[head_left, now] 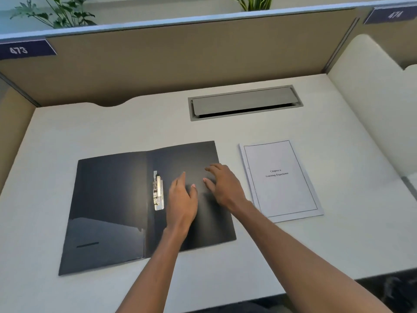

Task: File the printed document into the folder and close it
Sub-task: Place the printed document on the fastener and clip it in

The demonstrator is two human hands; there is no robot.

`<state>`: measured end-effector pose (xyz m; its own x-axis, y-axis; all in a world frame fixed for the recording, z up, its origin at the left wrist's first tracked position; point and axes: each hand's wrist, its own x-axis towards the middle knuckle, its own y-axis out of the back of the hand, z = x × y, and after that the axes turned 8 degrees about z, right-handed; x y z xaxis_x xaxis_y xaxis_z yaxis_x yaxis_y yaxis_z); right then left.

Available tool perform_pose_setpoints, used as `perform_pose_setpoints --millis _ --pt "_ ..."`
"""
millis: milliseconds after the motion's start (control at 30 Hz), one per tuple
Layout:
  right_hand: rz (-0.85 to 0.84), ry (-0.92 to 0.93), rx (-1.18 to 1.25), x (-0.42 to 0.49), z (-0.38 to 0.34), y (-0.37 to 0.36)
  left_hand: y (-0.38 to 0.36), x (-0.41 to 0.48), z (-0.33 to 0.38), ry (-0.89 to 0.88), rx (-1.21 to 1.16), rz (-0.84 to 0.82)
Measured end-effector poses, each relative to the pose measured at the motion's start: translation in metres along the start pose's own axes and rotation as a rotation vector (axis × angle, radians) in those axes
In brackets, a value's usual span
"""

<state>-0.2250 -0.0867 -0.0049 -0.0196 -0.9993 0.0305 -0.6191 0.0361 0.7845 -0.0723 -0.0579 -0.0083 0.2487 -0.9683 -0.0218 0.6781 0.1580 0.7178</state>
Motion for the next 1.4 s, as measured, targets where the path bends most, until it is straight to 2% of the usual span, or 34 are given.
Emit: perform_pose_setpoints --millis 267,500,667,867,967,1033,1100,1233,1400 --pt "0.133 -0.158 -0.068 -0.029 0.118 0.083 -0.084 -0.045 0.071 0.128 -0.165 -0.166" --pt "0.172 -0.395 -0.28 -0.047 0.195 0.134 -0.136 -0.067 0.114 0.27 -0.113 -0.185" --pt "0.096 -0.511 -0.321 -0.053 0.216 0.142 -0.158 -0.08 0.142 0.352 -0.109 -0.149" --pt "0.06 -0.48 -0.28 -0.053 0.222 0.142 -0.178 -0.086 0.171 0.456 -0.166 -0.1" --pt "0.051 -0.472 -0.271 -0.053 0.222 0.142 -0.184 -0.074 0.177 0.611 -0.15 -0.048" --pt "0.048 -0.474 -0.261 -0.054 0.223 0.143 -0.185 -0.061 0.173 0.76 -0.233 -0.052" --pt "0.04 -0.473 -0.264 -0.054 0.223 0.144 -0.184 -0.049 0.167 0.831 -0.353 -0.081" --pt "0.046 -0.476 -0.262 -0.054 0.223 0.144 -0.178 -0.036 0.167 0.811 -0.472 -0.147" --pt "0.051 -0.482 -0.249 -0.055 0.226 0.144 -0.173 -0.033 0.152 0.688 -0.41 -0.184"
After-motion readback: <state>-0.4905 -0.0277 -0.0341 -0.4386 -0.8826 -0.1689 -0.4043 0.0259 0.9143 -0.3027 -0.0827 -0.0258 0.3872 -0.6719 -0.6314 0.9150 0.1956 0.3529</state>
